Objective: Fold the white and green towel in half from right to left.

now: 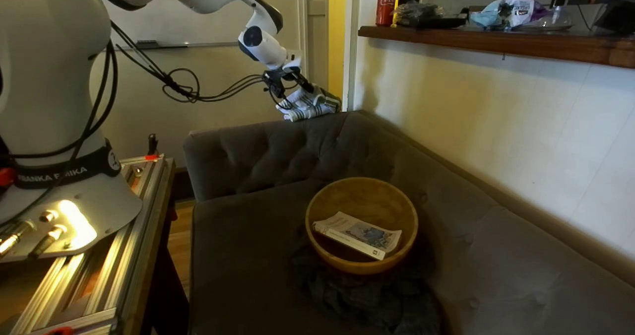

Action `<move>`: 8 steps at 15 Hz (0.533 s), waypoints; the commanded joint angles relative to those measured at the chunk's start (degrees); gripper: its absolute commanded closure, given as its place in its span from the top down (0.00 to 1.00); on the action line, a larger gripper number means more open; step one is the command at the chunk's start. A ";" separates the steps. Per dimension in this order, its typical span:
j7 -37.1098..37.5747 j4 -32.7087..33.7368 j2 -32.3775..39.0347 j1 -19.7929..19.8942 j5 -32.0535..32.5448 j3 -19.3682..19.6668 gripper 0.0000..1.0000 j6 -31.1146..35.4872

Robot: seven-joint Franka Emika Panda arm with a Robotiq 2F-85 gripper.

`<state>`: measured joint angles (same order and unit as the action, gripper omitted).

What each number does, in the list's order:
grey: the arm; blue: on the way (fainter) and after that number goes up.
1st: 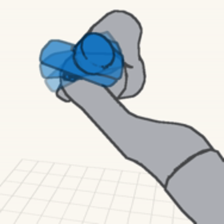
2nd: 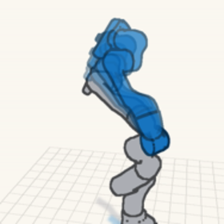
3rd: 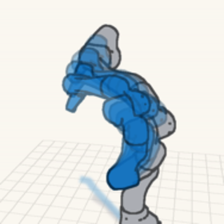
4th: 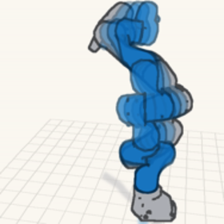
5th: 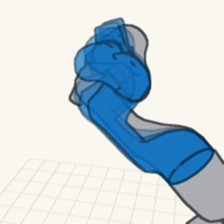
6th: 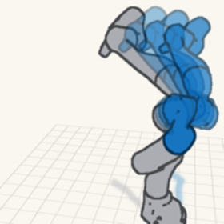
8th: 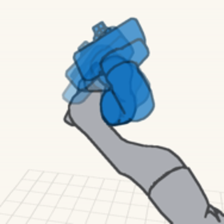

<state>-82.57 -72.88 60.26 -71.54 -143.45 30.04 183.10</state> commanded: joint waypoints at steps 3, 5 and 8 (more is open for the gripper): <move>0.00 -0.11 -1.78 0.60 0.30 -1.69 1.00 -1.90; 0.10 -0.08 -2.17 1.55 1.10 -3.86 1.00 -5.95; 0.88 -0.40 -2.22 3.05 2.31 -7.05 1.00 -16.24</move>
<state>-82.58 -72.87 59.17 -70.52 -142.96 26.49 173.93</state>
